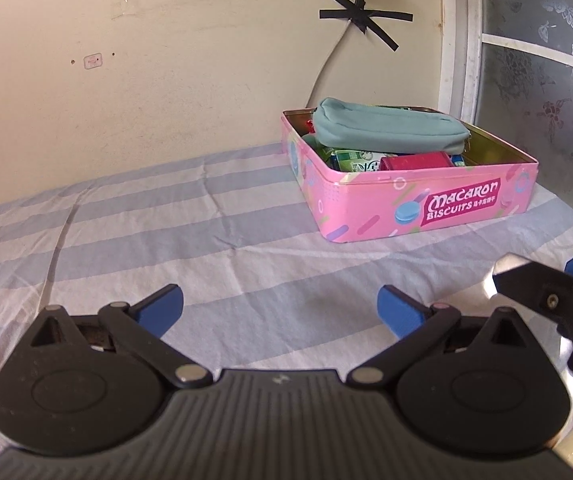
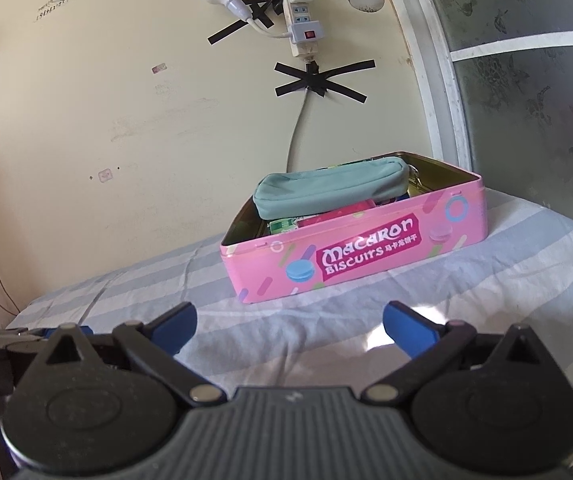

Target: Organize objects

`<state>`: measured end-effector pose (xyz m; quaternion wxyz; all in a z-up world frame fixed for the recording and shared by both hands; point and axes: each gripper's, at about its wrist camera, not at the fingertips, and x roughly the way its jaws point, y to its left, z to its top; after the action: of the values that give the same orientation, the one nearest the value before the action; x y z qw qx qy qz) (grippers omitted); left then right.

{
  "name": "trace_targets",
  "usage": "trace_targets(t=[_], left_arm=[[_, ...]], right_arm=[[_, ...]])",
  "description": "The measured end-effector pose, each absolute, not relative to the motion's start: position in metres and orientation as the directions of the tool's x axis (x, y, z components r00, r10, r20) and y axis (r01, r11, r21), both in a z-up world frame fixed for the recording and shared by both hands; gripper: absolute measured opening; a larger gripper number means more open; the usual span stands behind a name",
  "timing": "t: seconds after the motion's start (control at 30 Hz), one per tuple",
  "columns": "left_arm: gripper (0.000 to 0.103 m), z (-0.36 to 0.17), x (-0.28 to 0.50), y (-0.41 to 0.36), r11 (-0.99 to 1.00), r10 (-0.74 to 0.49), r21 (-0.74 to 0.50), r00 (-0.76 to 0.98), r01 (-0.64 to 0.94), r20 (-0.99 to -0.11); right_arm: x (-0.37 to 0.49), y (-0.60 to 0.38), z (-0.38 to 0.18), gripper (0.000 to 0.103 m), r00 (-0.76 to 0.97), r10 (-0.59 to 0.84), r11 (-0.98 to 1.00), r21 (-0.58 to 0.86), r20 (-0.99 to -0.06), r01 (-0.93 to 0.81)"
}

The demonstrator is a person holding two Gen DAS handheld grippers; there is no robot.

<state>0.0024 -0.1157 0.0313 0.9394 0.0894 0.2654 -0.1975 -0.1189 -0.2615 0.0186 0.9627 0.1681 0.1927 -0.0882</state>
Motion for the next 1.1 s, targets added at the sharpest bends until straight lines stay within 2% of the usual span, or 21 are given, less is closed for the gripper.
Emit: trace_targets(t=[0.53, 1.1], left_arm=[[0.103, 0.025, 0.002, -0.124, 0.901, -0.294, 0.105, 0.773, 0.42, -0.562], [0.103, 0.021, 0.007, -0.126, 0.9, -0.301, 0.078, 0.739, 0.43, -0.603]], right_arm=[[-0.116, -0.272, 0.009, 0.103, 0.903, -0.102, 0.914, 0.318, -0.418, 0.251], [-0.114, -0.278, 0.002, 0.103, 0.897, -0.097, 0.899, 0.348, -0.432, 0.265]])
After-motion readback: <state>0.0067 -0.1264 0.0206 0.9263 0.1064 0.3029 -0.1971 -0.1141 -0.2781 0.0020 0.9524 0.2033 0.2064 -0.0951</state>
